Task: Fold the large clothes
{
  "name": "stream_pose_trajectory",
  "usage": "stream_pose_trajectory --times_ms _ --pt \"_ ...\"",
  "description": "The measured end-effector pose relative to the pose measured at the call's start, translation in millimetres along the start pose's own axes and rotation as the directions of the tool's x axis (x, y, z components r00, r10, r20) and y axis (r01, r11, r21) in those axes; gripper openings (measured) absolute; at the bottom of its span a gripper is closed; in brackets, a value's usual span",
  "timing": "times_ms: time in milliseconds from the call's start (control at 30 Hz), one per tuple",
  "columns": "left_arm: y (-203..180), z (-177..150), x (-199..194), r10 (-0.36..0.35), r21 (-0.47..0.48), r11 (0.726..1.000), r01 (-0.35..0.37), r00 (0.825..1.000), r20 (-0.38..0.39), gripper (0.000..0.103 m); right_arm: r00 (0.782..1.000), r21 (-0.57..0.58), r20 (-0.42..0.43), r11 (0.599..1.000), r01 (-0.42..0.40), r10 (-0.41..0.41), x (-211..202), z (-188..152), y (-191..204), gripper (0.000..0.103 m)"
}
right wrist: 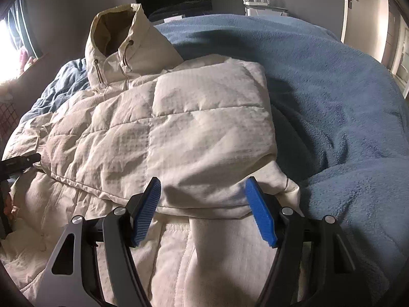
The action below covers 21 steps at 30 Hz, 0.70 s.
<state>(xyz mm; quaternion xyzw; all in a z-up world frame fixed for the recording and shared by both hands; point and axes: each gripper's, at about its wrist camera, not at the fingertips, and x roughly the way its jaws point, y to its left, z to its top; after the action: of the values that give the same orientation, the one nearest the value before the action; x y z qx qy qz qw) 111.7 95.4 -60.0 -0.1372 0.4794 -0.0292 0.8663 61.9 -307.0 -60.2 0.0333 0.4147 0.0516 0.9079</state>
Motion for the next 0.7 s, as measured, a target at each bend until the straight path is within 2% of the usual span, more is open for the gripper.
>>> stream_pose_trajectory --times_ms 33,200,267,333,400,467,500,533,600,700 --pt "-2.6 -1.2 -2.6 -0.008 0.011 1.000 0.008 1.000 -0.008 0.015 1.000 -0.001 -0.001 1.000 0.001 -0.001 0.3 -0.1 0.2 0.065" --pt "-12.6 -11.0 -12.8 -0.021 0.035 0.999 0.022 0.999 -0.038 0.012 1.000 0.005 0.001 1.000 -0.001 0.001 -0.4 0.7 0.1 0.065" --pt "-11.4 -11.1 -11.3 -0.027 0.028 0.999 0.028 0.999 -0.039 0.020 1.000 0.003 0.001 1.000 0.000 0.000 0.0 1.1 0.5 0.065" --pt "-9.8 -11.0 -4.9 -0.047 0.015 0.999 0.048 0.998 -0.047 0.033 1.000 0.002 0.000 1.000 0.001 -0.001 0.2 1.2 0.8 0.065" --pt "-12.1 -9.9 0.4 -0.048 0.021 0.999 0.049 0.998 -0.043 0.036 1.000 0.002 0.000 1.000 0.001 -0.001 0.1 1.1 1.2 0.065" --pt "-15.1 -10.1 2.2 -0.024 0.041 0.999 0.025 0.999 -0.036 0.030 1.000 0.002 -0.003 1.000 0.004 -0.004 0.4 1.2 1.5 0.065" --pt "-14.9 -10.0 0.1 -0.014 0.041 0.999 0.015 1.000 -0.023 0.014 1.000 0.002 -0.003 1.000 0.006 -0.006 0.4 0.6 1.7 0.065" --pt "-11.9 -9.5 -4.9 -0.029 0.024 0.999 0.029 1.000 -0.009 0.010 1.000 0.001 -0.003 1.000 0.008 -0.008 0.2 0.8 2.2 0.065" --pt "-8.0 -8.9 -16.8 -0.051 0.005 0.999 0.051 0.999 0.012 0.008 1.000 0.003 0.004 1.000 0.005 -0.005 -1.7 0.7 1.7 0.065" --pt "-7.4 -8.3 -45.5 -0.032 0.009 0.999 0.031 0.996 0.087 0.007 0.998 0.018 0.063 1.000 -0.008 0.007 -14.4 1.4 -0.4 0.065"
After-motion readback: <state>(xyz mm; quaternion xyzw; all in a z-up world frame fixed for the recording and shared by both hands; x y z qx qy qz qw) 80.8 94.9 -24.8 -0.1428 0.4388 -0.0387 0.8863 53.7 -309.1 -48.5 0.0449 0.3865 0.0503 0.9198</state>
